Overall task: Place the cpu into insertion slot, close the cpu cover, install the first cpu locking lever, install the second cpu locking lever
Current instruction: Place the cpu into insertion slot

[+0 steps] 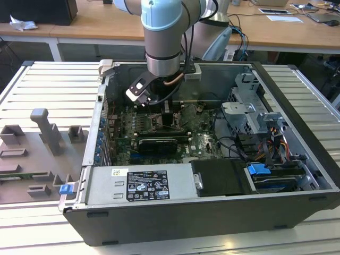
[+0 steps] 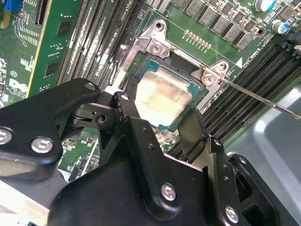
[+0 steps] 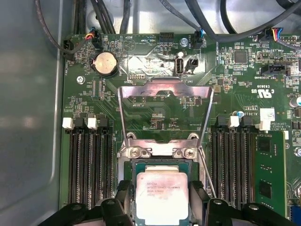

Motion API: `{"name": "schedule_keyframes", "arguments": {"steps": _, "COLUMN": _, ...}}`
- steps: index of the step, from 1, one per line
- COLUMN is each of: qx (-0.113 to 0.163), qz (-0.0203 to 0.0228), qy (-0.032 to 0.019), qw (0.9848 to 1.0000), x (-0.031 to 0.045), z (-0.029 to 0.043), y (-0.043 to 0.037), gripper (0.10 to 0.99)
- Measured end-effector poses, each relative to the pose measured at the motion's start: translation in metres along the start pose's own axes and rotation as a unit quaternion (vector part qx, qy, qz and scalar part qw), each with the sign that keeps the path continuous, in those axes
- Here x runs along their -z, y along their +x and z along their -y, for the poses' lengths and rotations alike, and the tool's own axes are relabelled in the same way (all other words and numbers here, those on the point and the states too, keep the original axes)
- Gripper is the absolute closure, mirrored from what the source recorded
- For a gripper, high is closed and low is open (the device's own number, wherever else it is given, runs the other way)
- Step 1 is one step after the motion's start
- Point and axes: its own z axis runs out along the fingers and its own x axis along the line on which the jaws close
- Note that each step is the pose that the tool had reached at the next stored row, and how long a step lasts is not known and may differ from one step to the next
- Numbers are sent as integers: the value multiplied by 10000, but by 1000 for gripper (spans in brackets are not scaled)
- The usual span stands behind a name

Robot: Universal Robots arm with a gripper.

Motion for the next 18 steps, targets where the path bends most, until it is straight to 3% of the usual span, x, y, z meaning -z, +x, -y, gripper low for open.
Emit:
{"name": "schedule_keyframes", "arguments": {"steps": 2, "qx": -1, "qz": 2, "qy": 0, "qw": 10000, "x": -2, "z": 0, "y": 1, "gripper": 471}}
{"name": "schedule_keyframes", "arguments": {"steps": 3, "qx": 3, "qz": 44, "qy": 1, "qw": 10000, "x": 20, "z": -1, "y": 0, "gripper": 471}}
{"name": "schedule_keyframes", "arguments": {"steps": 5, "qx": 3, "qz": 47, "qy": 11, "qw": 10000, "x": 142, "z": -13, "y": 4, "gripper": 471}}
{"name": "schedule_keyframes", "arguments": {"steps": 7, "qx": 3, "qz": 47, "qy": 14, "qw": 10000, "x": 166, "z": -15, "y": 4, "gripper": 486}}
{"name": "schedule_keyframes", "arguments": {"steps": 9, "qx": 3, "qz": 49, "qy": 14, "qw": 10000, "x": 175, "z": -16, "y": 5, "gripper": 616}}
{"name": "schedule_keyframes", "arguments": {"steps": 10, "qx": 4, "qz": 52, "qy": 14, "qw": 10000, "x": 177, "z": -17, "y": 5, "gripper": 616}}
{"name": "schedule_keyframes", "arguments": {"steps": 12, "qx": 4, "qz": 59, "qy": 14, "qw": 10000, "x": 182, "z": -17, "y": 5, "gripper": 733}}
{"name": "schedule_keyframes", "arguments": {"steps": 15, "qx": 5, "qz": 71, "qy": 14, "qw": 10000, "x": 193, "z": -18, "y": 5, "gripper": 976}}
{"name": "schedule_keyframes", "arguments": {"steps": 18, "qx": 6, "qz": 74, "qy": 14, "qw": 10000, "x": 206, "z": -19, "y": 5, "gripper": 980}}
